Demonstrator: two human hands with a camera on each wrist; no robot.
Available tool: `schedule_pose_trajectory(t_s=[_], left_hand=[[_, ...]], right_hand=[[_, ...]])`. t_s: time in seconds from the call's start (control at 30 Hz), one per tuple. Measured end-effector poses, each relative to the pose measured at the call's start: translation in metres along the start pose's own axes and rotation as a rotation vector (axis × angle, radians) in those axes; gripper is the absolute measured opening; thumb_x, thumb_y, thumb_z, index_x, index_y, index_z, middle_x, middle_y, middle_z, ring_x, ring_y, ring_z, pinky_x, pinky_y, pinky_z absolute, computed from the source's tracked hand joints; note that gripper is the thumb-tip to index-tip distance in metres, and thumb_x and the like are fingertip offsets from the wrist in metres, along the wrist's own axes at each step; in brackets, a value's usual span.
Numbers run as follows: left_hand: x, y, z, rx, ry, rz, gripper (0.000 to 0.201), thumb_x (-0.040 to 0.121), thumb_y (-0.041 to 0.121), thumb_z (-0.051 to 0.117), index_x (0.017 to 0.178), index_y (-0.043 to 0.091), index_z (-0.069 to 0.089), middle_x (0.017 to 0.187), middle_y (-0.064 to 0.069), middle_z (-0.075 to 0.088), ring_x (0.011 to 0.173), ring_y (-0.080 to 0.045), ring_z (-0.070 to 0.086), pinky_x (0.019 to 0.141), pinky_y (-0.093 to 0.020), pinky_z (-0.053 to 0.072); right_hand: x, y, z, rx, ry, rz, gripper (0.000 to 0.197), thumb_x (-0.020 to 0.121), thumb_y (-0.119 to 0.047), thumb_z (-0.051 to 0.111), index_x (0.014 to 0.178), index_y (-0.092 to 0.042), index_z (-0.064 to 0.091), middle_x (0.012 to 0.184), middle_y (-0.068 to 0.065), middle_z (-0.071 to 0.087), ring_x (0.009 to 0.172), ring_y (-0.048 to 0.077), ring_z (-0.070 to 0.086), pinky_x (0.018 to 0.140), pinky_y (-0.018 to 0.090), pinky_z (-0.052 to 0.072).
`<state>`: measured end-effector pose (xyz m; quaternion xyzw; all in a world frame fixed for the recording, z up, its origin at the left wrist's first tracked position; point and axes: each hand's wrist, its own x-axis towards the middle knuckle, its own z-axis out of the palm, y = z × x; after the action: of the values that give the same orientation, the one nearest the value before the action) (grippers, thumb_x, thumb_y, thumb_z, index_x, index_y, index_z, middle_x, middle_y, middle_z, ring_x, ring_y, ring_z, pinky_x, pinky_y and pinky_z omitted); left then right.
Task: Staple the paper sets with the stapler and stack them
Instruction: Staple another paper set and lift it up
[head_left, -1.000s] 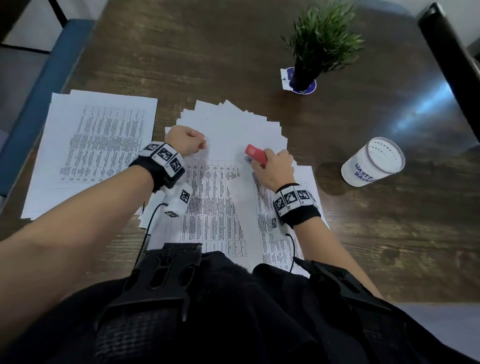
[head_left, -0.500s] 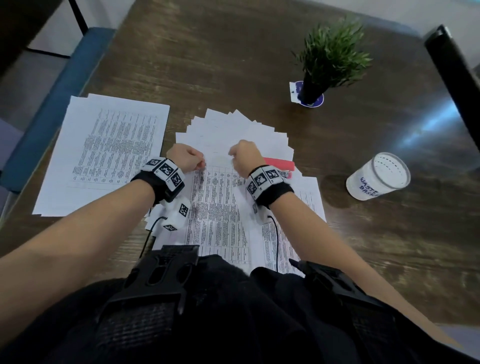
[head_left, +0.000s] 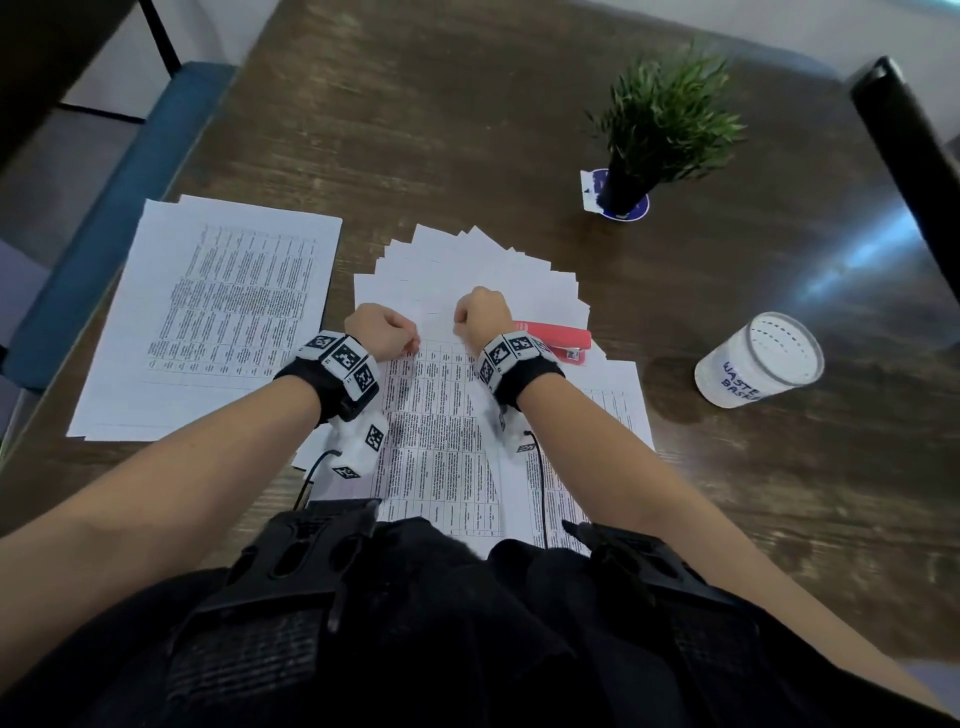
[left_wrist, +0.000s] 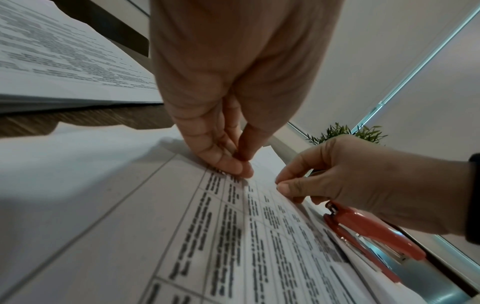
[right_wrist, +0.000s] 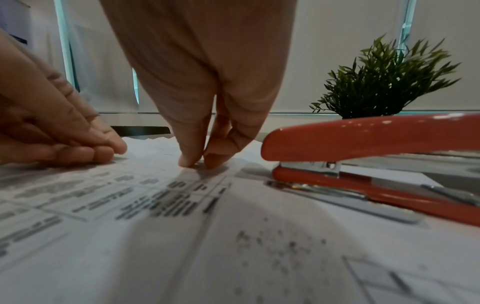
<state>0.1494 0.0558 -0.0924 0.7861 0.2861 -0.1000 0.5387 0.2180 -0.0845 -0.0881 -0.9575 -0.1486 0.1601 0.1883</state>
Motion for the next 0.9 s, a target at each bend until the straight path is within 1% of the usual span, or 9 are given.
schedule_pose_trajectory(t_s=[0.13, 0.2, 0.23, 0.33, 0.4, 0.53, 0.63, 0.77, 0.9], left_hand=[[-0.003, -0.001, 0.005, 0.018, -0.006, 0.029, 0.023, 0.088, 0.002, 0.063, 0.068, 0.012, 0.07, 0.078, -0.011, 0.073, 0.072, -0.017, 0.07, 0.072, -0.027, 0.058], [-0.009, 0.002, 0.009, -0.017, -0.035, 0.048, 0.021, 0.09, 0.001, 0.062, 0.072, 0.01, 0.068, 0.079, -0.012, 0.072, 0.065, -0.014, 0.07, 0.067, -0.024, 0.059], [-0.013, 0.005, 0.012, -0.033, -0.052, 0.063, 0.02, 0.09, 0.0, 0.062, 0.073, 0.01, 0.066, 0.08, -0.013, 0.072, 0.063, -0.013, 0.07, 0.067, -0.024, 0.059], [-0.027, 0.017, 0.025, -0.008, -0.104, 0.123, 0.02, 0.091, 0.002, 0.061, 0.075, 0.013, 0.065, 0.078, -0.009, 0.072, 0.072, -0.016, 0.072, 0.077, -0.031, 0.06], [-0.039, 0.028, 0.036, 0.023, -0.154, 0.167, 0.02, 0.09, 0.004, 0.062, 0.075, 0.017, 0.066, 0.076, -0.006, 0.072, 0.075, -0.017, 0.072, 0.083, -0.036, 0.058], [-0.067, 0.045, 0.06, 0.069, -0.294, 0.253, 0.018, 0.089, 0.004, 0.064, 0.076, 0.017, 0.067, 0.083, -0.012, 0.073, 0.086, -0.026, 0.072, 0.085, -0.04, 0.058], [-0.084, 0.05, 0.076, 0.117, -0.349, 0.303, 0.008, 0.09, 0.006, 0.063, 0.092, 0.007, 0.071, 0.087, -0.011, 0.073, 0.084, -0.021, 0.072, 0.085, -0.036, 0.058], [-0.103, 0.048, 0.099, 0.158, -0.365, 0.328, 0.013, 0.092, 0.004, 0.06, 0.098, 0.001, 0.07, 0.087, -0.01, 0.071, 0.075, -0.014, 0.069, 0.08, -0.027, 0.057], [-0.113, 0.057, 0.127, 0.168, -0.355, 0.363, 0.008, 0.09, 0.004, 0.062, 0.092, 0.003, 0.07, 0.083, -0.01, 0.071, 0.075, -0.015, 0.069, 0.071, -0.023, 0.057]], right_hand=[[-0.017, 0.001, -0.007, 0.054, 0.079, -0.044, 0.01, 0.09, -0.003, 0.059, 0.09, -0.002, 0.069, 0.1, 0.013, 0.068, 0.098, 0.027, 0.061, 0.082, 0.029, 0.045], [-0.031, 0.013, -0.013, 0.164, 0.19, -0.011, 0.007, 0.09, -0.007, 0.062, 0.088, -0.004, 0.067, 0.095, 0.01, 0.069, 0.094, 0.025, 0.061, 0.079, 0.024, 0.037], [-0.04, 0.019, -0.017, 0.237, 0.262, 0.016, 0.005, 0.088, -0.007, 0.063, 0.086, -0.005, 0.066, 0.092, 0.009, 0.069, 0.09, 0.025, 0.062, 0.08, 0.024, 0.037], [-0.08, 0.046, -0.038, 0.411, 0.522, 0.127, 0.012, 0.083, 0.001, 0.059, 0.09, -0.007, 0.065, 0.084, 0.008, 0.065, 0.079, 0.024, 0.061, 0.08, 0.03, 0.046], [-0.108, 0.07, -0.054, 0.367, 0.627, 0.198, 0.02, 0.082, 0.004, 0.054, 0.097, -0.004, 0.065, 0.085, 0.009, 0.064, 0.078, 0.023, 0.057, 0.077, 0.025, 0.04], [-0.151, 0.122, -0.077, 0.272, 0.612, 0.388, 0.017, 0.086, -0.002, 0.056, 0.092, -0.003, 0.072, 0.094, 0.015, 0.072, 0.093, 0.028, 0.064, 0.078, 0.022, 0.037], [-0.177, 0.146, -0.084, 0.25, 0.609, 0.467, 0.017, 0.087, -0.004, 0.059, 0.092, -0.003, 0.075, 0.096, 0.013, 0.074, 0.097, 0.026, 0.065, 0.076, 0.016, 0.033], [-0.201, 0.163, -0.09, 0.26, 0.65, 0.476, 0.013, 0.087, -0.007, 0.065, 0.092, -0.004, 0.077, 0.096, 0.013, 0.074, 0.101, 0.027, 0.065, 0.095, 0.023, 0.038], [-0.204, 0.185, -0.103, 0.257, 0.656, 0.45, 0.015, 0.088, -0.009, 0.063, 0.092, -0.006, 0.077, 0.096, 0.014, 0.074, 0.103, 0.032, 0.063, 0.092, 0.027, 0.042]])
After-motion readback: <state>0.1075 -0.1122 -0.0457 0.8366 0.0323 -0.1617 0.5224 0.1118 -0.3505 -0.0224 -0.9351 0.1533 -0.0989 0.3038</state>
